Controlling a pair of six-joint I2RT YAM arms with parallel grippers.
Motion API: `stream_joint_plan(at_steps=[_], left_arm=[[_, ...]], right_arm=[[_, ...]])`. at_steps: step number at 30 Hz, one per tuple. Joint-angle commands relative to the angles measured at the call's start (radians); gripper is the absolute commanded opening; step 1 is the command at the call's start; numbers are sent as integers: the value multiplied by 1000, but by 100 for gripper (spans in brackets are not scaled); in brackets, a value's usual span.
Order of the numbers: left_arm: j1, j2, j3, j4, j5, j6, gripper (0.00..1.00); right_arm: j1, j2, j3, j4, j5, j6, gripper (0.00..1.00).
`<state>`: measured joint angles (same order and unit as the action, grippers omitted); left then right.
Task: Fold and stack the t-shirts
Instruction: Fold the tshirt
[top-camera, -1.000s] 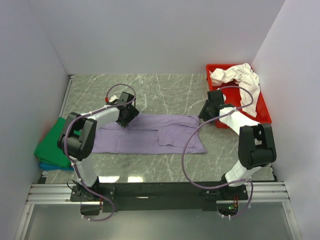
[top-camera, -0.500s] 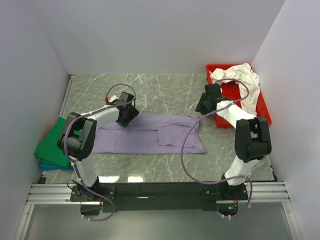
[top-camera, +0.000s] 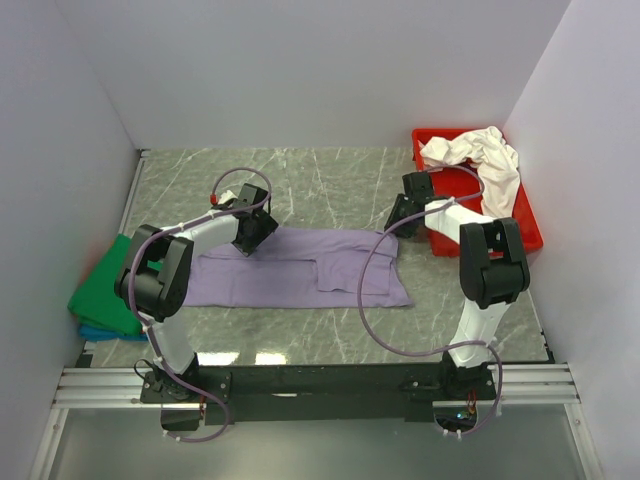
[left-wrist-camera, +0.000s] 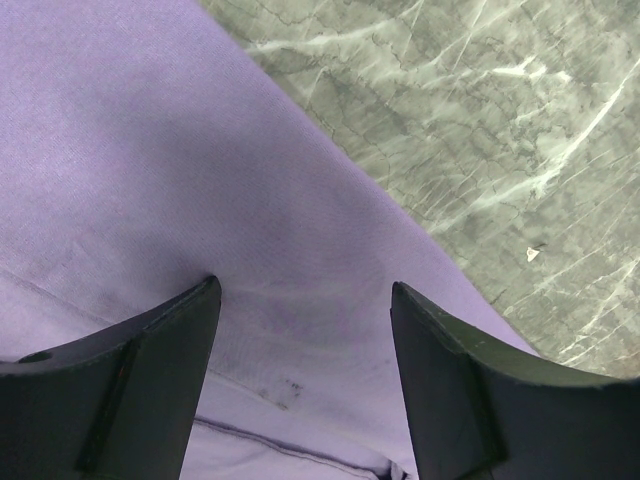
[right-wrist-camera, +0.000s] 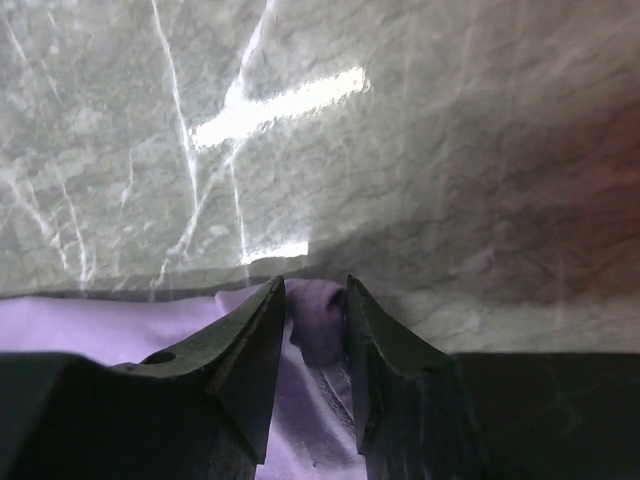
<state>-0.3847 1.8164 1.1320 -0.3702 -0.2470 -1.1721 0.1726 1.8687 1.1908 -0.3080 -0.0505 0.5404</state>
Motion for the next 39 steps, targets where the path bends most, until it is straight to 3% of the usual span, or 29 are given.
stream_joint_plan(at_steps=[1,9,20,22,25,26,28,32,39], left_arm=[[4,21,-26,-33,15,0,75],[7,14,-24,-39,12,2,75],[18,3,-37,-35,15,2,75],[20,4,-38,-33,18,2,75],[21,3,-37,-35,17,3,75],[23,1,-35,-35,18,5,75],[24,1,-34,-39,18,6,75],[27,-8,-32,-44,17,11,75],[38,-23,-37,-41,14,20,75]], right_arm=[[2,-39,-33,55,-69,30,36],[4,-216,-160,98,-120,92,1],[7,-411,-250,46,147,133,0],[5,-404,-255,44,159,136,4],[2,-367,-266,63,147,139,21],[-2,-352,-255,64,143,141,32],[-7,-304,-241,66,130,141,37],[-25,-249,-192,50,118,147,38],[-7,-286,-231,93,107,151,38]])
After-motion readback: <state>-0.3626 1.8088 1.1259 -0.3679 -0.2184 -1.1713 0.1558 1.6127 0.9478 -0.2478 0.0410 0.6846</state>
